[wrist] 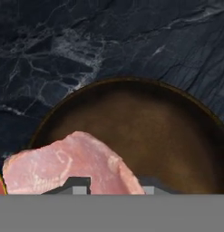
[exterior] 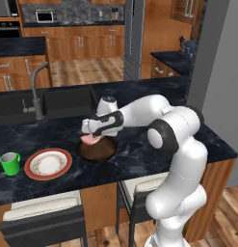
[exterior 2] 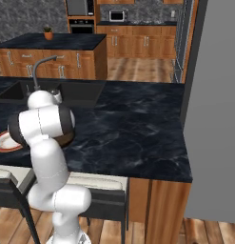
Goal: Pick up the pan with the steak in it and place it on the dining table. Then place the steak on the plate.
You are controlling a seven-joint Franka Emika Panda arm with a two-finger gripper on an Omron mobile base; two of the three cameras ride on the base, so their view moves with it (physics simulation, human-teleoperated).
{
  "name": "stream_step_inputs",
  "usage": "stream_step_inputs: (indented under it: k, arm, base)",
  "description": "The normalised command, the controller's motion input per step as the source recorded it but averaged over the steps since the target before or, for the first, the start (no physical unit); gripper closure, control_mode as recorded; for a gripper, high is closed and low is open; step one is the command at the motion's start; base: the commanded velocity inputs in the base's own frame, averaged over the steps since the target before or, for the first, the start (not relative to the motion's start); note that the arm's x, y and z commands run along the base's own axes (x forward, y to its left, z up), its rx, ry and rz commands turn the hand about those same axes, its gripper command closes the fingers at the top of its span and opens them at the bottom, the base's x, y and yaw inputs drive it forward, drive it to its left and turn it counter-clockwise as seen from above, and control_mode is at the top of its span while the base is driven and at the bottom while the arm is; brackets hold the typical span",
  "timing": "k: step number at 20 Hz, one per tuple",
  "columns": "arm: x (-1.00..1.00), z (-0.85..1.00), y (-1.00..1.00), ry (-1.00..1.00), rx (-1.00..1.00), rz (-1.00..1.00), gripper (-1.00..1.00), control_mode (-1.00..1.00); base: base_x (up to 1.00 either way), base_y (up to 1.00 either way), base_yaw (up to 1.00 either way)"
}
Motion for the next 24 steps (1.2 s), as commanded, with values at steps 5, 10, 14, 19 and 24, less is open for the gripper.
stream_step_inputs:
  k: [5, 10, 14, 19, 24]
  arm:
    - [-0.22, 0.23, 0.17, -0.09, 0.14, 0.05, 1.0, -1.0]
    - [0.0, 0.0, 0.75, -0.04, 0.06, 0.04, 1.0, -1.0]
    - [0.03, 0.0, 0.95, 0.0, 0.04, 0.02, 1.0, -1.0]
    - [0.07, 0.0, 1.0, 0.0, 0.01, 0.01, 1.0, -1.0]
    - [-0.08, 0.02, 0.73, 0.0, 0.0, 0.03, 1.0, -1.0]
  base:
    - [0.0, 0.0, 0.0]
    - [0.0, 0.0, 0.0]
    - [0.0, 0.0, 0.0]
    - [0.0, 0.0, 0.0]
    - [0.0, 0.0, 0.0]
